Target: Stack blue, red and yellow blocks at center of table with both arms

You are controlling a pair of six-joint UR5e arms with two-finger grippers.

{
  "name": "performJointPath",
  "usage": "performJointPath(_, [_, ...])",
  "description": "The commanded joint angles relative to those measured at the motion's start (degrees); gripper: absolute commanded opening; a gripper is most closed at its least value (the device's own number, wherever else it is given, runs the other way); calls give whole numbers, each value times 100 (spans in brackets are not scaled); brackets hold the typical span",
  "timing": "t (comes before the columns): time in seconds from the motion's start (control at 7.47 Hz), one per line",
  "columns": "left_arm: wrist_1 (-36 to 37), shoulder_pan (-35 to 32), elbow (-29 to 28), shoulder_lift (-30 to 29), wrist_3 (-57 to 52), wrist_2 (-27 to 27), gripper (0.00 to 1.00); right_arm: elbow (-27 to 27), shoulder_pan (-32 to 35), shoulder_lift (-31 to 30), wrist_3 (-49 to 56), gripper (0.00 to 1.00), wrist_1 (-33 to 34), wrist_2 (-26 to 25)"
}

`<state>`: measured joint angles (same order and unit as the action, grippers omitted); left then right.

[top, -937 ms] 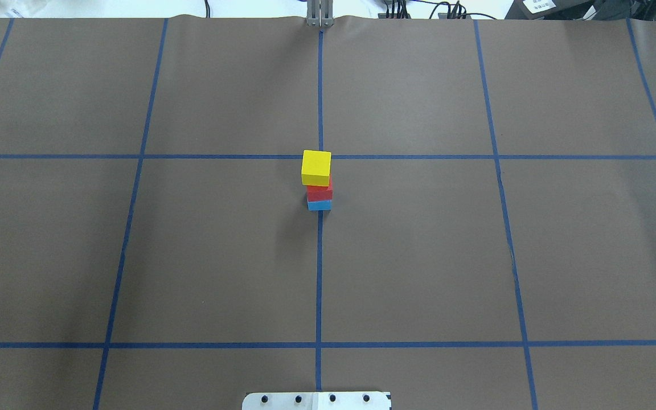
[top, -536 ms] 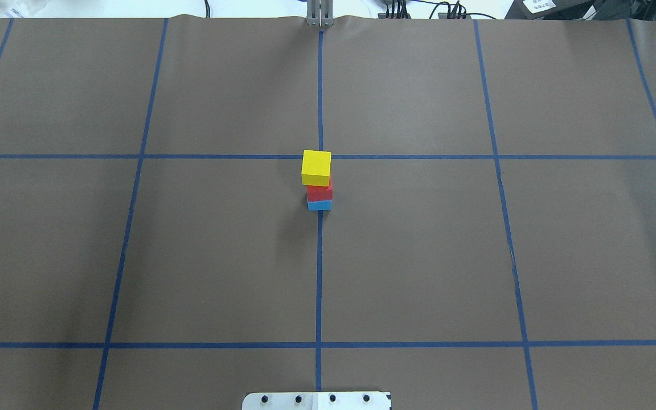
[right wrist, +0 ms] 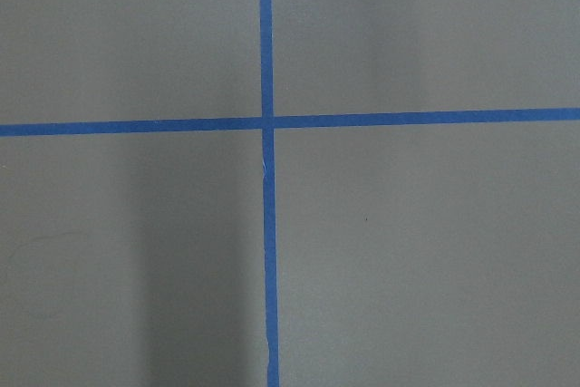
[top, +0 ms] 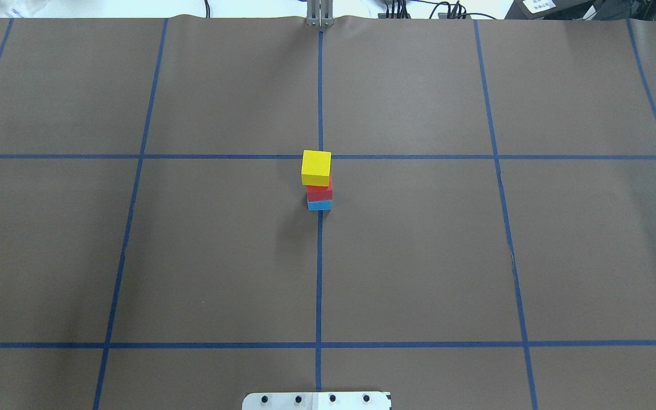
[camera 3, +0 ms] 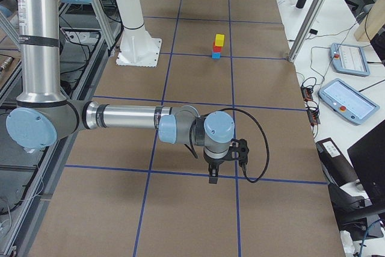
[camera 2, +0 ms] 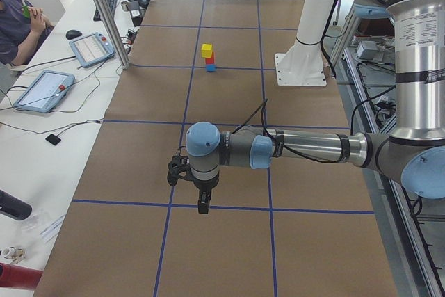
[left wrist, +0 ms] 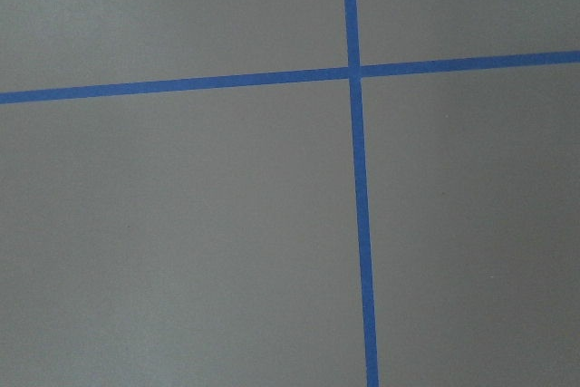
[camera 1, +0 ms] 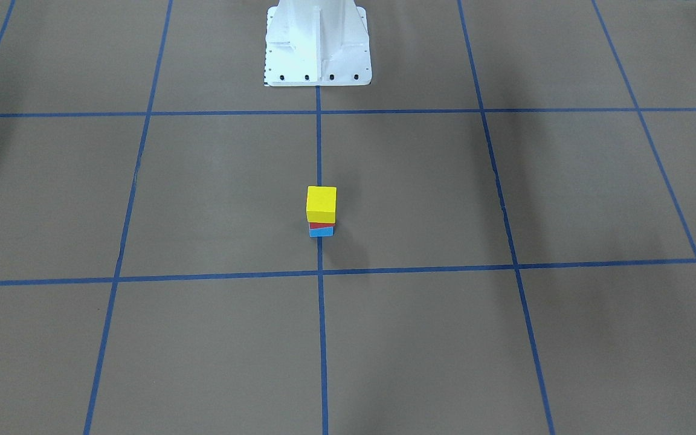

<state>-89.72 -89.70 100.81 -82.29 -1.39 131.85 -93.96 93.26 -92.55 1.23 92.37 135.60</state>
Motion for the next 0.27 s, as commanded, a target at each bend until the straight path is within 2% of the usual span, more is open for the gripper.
performJointPath(0.0, [7,-4,-9,-15,7,-1,100,0,0,0,0,99,0,1])
performJointPath(0.13, [7,-4,-9,-24,-1,-1,100,0,0,0,0,100,0,1])
